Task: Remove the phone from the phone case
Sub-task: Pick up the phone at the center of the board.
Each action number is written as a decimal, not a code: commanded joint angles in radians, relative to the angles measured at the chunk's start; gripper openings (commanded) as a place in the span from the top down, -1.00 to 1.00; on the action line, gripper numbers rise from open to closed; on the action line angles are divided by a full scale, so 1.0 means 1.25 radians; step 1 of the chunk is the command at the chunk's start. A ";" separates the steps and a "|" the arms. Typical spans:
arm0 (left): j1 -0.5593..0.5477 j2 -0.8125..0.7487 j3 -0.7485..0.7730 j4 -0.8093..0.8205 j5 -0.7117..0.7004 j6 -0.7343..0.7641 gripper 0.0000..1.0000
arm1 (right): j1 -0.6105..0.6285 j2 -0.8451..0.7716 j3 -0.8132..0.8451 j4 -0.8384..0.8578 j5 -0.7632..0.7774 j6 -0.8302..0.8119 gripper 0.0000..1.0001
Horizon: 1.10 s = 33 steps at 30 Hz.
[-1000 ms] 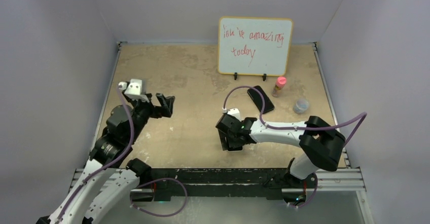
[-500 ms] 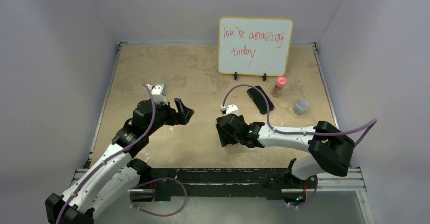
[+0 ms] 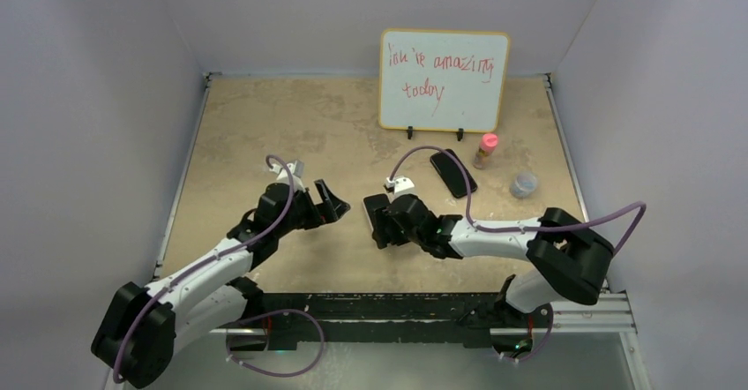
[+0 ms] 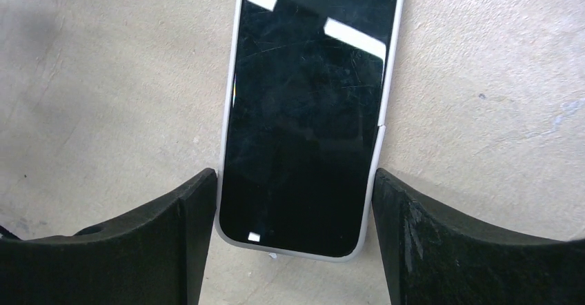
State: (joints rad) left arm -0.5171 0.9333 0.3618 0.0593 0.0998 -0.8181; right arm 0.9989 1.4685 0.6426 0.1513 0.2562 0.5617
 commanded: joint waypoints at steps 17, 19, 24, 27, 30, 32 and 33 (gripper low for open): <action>0.004 0.194 -0.075 0.385 0.052 -0.192 -0.71 | -0.008 0.025 -0.130 0.406 -0.114 0.138 1.00; 0.004 0.227 -0.073 0.419 0.062 -0.202 -0.66 | -0.008 0.026 -0.135 0.417 -0.114 0.141 1.00; 0.002 0.302 -0.051 0.475 0.088 -0.211 -0.61 | -0.009 0.033 -0.143 0.435 -0.123 0.145 1.00; 0.001 0.340 -0.037 0.500 0.095 -0.217 -0.57 | -0.010 0.037 -0.145 0.442 -0.123 0.145 1.00; -0.004 0.380 -0.036 0.544 0.104 -0.234 -0.49 | -0.008 0.045 -0.144 0.445 -0.123 0.146 1.00; -0.009 0.412 -0.034 0.585 0.115 -0.253 -0.39 | -0.009 0.052 -0.142 0.448 -0.125 0.147 1.00; -0.012 0.429 -0.032 0.607 0.120 -0.260 -0.34 | -0.009 0.057 -0.142 0.449 -0.126 0.148 1.00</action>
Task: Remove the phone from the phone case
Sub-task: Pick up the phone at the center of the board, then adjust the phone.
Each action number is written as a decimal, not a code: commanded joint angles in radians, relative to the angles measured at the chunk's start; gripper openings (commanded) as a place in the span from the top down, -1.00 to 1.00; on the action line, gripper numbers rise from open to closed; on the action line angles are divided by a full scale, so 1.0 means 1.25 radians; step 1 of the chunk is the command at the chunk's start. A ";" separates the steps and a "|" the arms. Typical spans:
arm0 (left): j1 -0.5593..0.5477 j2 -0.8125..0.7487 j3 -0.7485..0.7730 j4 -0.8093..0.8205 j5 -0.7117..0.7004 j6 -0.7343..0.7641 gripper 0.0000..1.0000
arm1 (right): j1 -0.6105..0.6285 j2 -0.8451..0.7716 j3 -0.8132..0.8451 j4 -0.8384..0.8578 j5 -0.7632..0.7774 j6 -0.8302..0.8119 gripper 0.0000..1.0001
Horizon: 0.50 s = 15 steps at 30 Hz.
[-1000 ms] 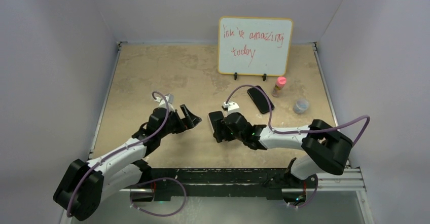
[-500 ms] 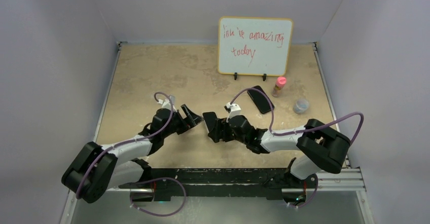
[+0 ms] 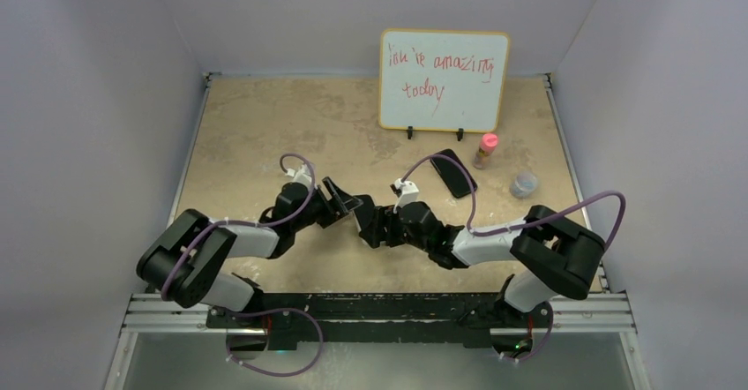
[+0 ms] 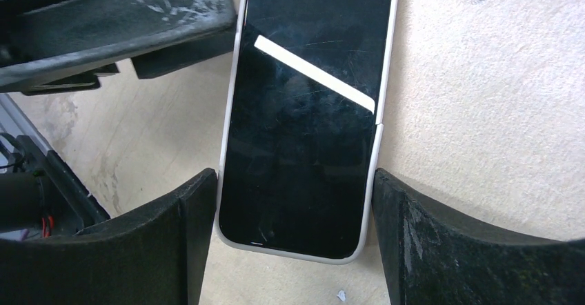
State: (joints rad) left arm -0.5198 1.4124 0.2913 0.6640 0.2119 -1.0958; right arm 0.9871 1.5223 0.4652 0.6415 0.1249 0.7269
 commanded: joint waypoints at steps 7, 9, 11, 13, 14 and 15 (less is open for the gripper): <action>-0.026 0.137 0.032 0.219 0.043 -0.072 0.05 | 0.001 0.017 -0.004 0.069 -0.028 0.020 1.00; -0.032 0.149 0.036 0.232 0.040 -0.073 0.11 | 0.001 0.014 -0.006 0.067 -0.026 0.020 1.00; -0.038 0.157 0.043 0.236 0.039 -0.072 0.19 | 0.001 0.012 -0.007 0.066 -0.025 0.020 1.00; -0.040 0.164 0.042 0.249 0.039 -0.072 0.35 | 0.000 0.010 -0.008 0.067 -0.026 0.020 1.00; -0.040 0.164 0.040 0.256 0.038 -0.071 0.43 | 0.000 0.008 -0.009 0.066 -0.024 0.020 1.00; -0.040 0.162 0.039 0.261 0.037 -0.068 0.52 | 0.001 0.004 -0.012 0.064 -0.020 0.020 1.00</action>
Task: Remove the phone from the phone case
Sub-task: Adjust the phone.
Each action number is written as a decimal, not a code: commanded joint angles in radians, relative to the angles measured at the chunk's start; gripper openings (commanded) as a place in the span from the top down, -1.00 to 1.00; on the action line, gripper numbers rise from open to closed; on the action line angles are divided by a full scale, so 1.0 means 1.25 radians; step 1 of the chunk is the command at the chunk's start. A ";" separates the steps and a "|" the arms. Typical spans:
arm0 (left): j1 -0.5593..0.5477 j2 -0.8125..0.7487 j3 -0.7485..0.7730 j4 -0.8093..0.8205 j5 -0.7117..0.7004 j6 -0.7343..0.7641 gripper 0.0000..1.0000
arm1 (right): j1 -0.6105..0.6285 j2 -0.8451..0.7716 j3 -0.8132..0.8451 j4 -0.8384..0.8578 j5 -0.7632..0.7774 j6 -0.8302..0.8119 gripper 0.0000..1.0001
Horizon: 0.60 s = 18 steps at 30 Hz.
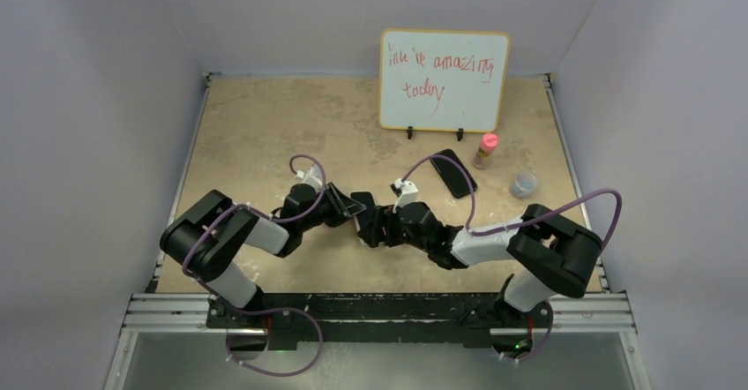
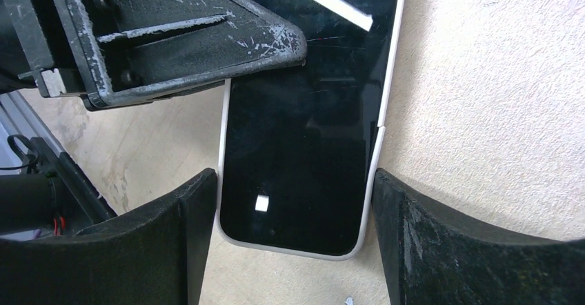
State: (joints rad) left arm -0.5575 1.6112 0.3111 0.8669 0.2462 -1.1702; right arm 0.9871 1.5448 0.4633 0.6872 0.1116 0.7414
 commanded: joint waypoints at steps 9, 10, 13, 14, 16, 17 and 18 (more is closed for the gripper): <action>-0.007 -0.096 0.048 0.033 0.001 0.073 1.00 | 0.001 -0.128 -0.034 -0.024 0.029 -0.003 0.69; -0.005 -0.110 0.056 0.021 0.003 0.086 1.00 | 0.001 -0.145 -0.039 -0.029 0.033 -0.003 0.51; 0.015 -0.140 0.089 -0.023 0.033 0.125 1.00 | 0.000 -0.199 -0.053 -0.045 0.049 -0.003 -0.27; 0.025 -0.146 0.097 -0.027 0.049 0.132 1.00 | 0.001 -0.218 -0.058 -0.050 0.056 -0.003 -0.45; 0.046 -0.157 0.104 -0.015 0.078 0.138 1.00 | -0.002 -0.257 -0.066 -0.060 0.063 -0.010 -0.71; 0.055 -0.165 0.103 -0.005 0.089 0.137 1.00 | -0.003 -0.275 -0.069 -0.065 0.065 -0.011 -0.79; 0.065 -0.172 0.102 0.009 0.101 0.135 1.00 | -0.004 -0.297 -0.072 -0.071 0.069 -0.014 -0.87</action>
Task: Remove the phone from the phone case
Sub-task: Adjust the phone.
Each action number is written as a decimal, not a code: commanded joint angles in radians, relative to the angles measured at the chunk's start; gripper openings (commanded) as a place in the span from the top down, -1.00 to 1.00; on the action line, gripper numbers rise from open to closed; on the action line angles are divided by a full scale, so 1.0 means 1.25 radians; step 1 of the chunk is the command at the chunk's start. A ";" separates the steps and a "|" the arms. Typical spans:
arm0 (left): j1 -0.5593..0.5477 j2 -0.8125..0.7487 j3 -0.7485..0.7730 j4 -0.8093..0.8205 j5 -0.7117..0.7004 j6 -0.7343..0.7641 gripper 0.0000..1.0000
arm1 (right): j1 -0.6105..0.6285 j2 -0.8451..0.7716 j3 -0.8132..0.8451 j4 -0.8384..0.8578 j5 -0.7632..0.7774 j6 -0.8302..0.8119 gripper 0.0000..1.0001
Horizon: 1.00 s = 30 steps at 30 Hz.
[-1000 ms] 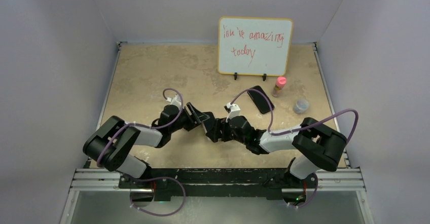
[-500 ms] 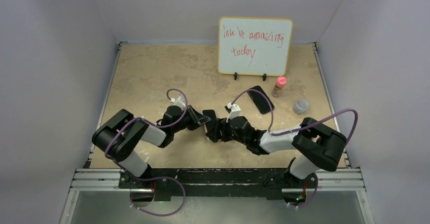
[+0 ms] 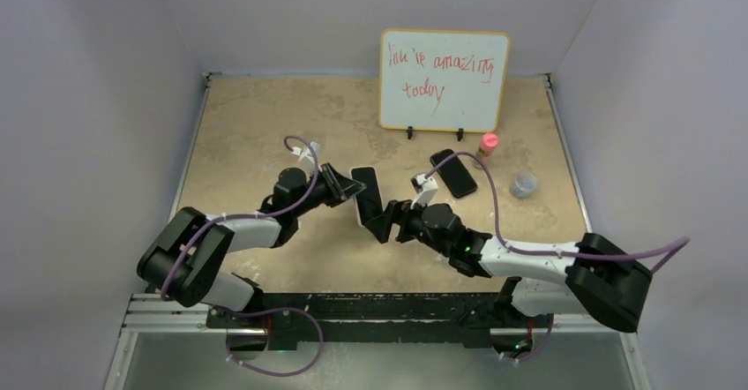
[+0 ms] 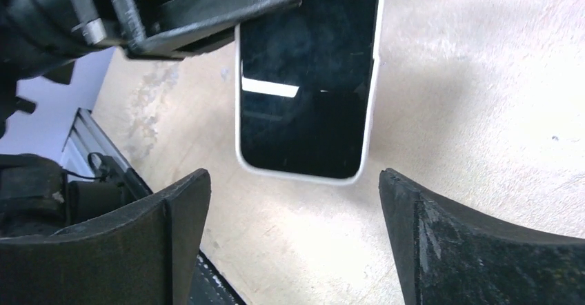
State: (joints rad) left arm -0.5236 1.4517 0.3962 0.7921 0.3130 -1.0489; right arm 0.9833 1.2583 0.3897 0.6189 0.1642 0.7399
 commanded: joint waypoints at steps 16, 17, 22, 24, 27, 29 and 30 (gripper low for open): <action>0.057 -0.277 0.024 0.133 -0.078 0.017 1.00 | -0.003 -0.273 -0.088 0.120 0.091 -0.072 -0.98; 0.057 -0.289 0.011 0.148 -0.096 -0.003 1.00 | -0.003 -0.270 -0.084 0.131 0.072 -0.078 -0.98; 0.057 -0.333 -0.037 0.216 -0.169 -0.098 1.00 | -0.002 -0.185 -0.083 0.316 -0.025 -0.125 -0.98; 0.056 -0.350 -0.050 0.225 -0.183 -0.138 1.00 | -0.003 -0.141 -0.075 0.388 -0.054 -0.132 -0.97; 0.052 -0.382 -0.073 0.214 -0.201 -0.189 1.00 | -0.001 -0.085 -0.046 0.446 -0.099 -0.133 -0.97; 0.047 -0.401 -0.087 0.214 -0.213 -0.206 1.00 | -0.001 -0.056 -0.034 0.484 -0.119 -0.129 -0.97; 0.043 -0.411 -0.092 0.214 -0.215 -0.207 1.00 | -0.001 -0.045 -0.030 0.503 -0.122 -0.124 -0.97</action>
State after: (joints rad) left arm -0.4595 1.0035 0.2951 0.9325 0.1032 -1.2076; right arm 0.9806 1.1614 0.2966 1.0405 0.0814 0.6048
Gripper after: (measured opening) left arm 0.153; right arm 0.987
